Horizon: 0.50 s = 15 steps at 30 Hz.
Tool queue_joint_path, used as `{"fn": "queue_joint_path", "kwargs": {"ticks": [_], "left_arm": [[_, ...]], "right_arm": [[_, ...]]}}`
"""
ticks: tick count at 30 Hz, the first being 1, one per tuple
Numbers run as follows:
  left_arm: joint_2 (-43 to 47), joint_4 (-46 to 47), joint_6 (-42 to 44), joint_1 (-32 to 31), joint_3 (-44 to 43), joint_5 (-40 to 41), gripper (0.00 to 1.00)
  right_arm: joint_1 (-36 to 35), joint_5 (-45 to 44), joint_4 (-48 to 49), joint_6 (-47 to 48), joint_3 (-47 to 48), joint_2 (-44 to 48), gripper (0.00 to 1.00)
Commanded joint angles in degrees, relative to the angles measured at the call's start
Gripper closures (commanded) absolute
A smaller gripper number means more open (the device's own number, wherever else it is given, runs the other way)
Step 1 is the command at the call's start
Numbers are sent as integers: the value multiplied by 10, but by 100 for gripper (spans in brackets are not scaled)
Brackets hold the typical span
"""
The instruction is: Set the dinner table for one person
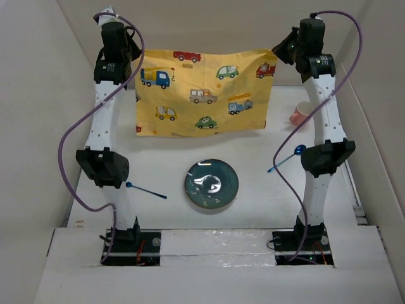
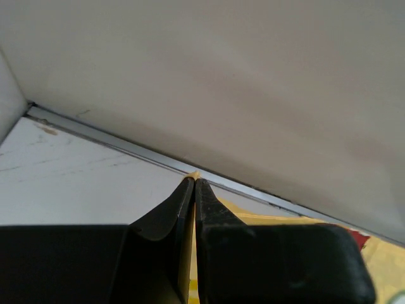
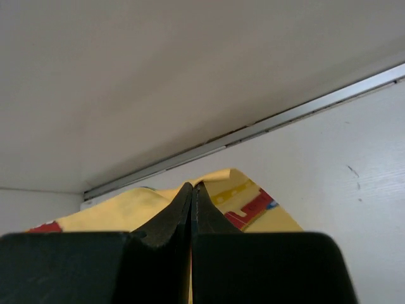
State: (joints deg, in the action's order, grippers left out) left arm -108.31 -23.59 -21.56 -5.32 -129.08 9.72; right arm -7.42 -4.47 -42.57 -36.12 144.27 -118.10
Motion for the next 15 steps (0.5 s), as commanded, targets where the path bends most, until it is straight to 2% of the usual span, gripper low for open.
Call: {"fn": "queue_joint_path", "kwargs": {"ticks": [1,3,4,6,9,12,13,14,15], "left_arm": [[7,17,-52,21,-90,-71,100],[24,42,-60,21,-79,-84,100],[64,76,-69,21,-25,-87,100],[78,88,-69,21,-4,-85,100],[134,129,-63,21,105,-78,100],[187,159,-63,21,239,-83,100],[197,168,-67,21,277,-87,100],[218,174,-77,21,353,-90,100],[228,179,-82,21,390,-92,100]], "right_arm": [[27,85,7,-45,117,7,100],[38,106,68,-63,72,26,100],[44,117,100,-68,31,70,100],[44,118,103,-61,7,79,100],[50,136,102,-36,-47,110,100],[50,134,149,-30,-220,180,100],[50,145,172,-32,-349,203,100],[50,147,220,-37,-408,242,100],[50,149,240,-43,-462,257,100]]}}
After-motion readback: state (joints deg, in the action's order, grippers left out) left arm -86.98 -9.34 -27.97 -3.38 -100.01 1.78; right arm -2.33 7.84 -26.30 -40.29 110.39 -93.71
